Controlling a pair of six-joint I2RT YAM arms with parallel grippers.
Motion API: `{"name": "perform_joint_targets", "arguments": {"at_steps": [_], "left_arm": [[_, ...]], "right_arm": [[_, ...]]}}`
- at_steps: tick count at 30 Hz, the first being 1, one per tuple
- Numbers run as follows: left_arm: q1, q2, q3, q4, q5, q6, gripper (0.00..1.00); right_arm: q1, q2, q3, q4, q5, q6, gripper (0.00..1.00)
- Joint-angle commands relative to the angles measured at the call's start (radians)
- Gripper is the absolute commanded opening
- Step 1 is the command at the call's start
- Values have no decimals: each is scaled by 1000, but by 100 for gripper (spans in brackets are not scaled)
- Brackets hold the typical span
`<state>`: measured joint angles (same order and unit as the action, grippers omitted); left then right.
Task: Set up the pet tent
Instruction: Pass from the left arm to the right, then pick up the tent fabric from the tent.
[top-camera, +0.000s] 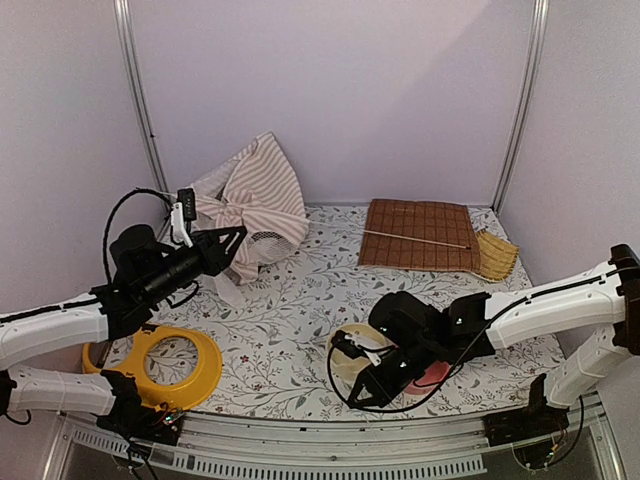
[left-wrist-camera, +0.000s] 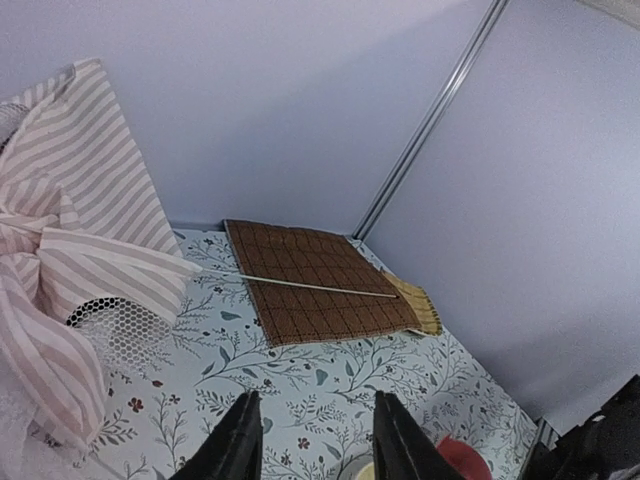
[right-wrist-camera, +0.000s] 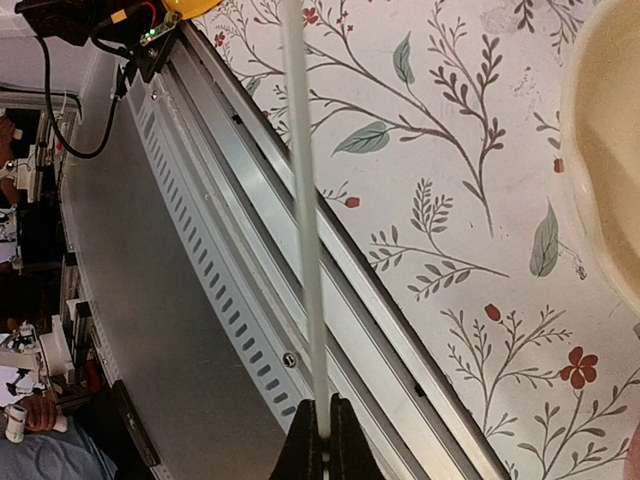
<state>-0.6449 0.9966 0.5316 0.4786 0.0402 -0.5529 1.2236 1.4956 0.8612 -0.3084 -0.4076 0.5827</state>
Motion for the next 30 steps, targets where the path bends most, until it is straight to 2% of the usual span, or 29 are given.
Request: {"name": "perform_joint_targets", "arguments": {"at_steps": [1, 7, 11, 15, 20, 30], "left_arm": [[-58, -64, -73, -24, -128, -4, 35], [-119, -149, -199, -96, -360, -93, 33], [-147, -124, -217, -205, -507, -208, 30], [-164, -66, -220, -280, -589, -338, 24], [-162, 75, -234, -193, -586, -401, 23], [-58, 400, -182, 196, -415, -311, 44]], "right_arm": [[-50, -3, 50, 50, 49, 26, 0], [-67, -16, 53, 50, 52, 32, 0], [-70, -25, 47, 61, 55, 42, 0], [-71, -32, 46, 61, 62, 49, 0], [-72, -33, 45, 67, 58, 51, 0], [-74, -52, 31, 74, 59, 55, 0]]}}
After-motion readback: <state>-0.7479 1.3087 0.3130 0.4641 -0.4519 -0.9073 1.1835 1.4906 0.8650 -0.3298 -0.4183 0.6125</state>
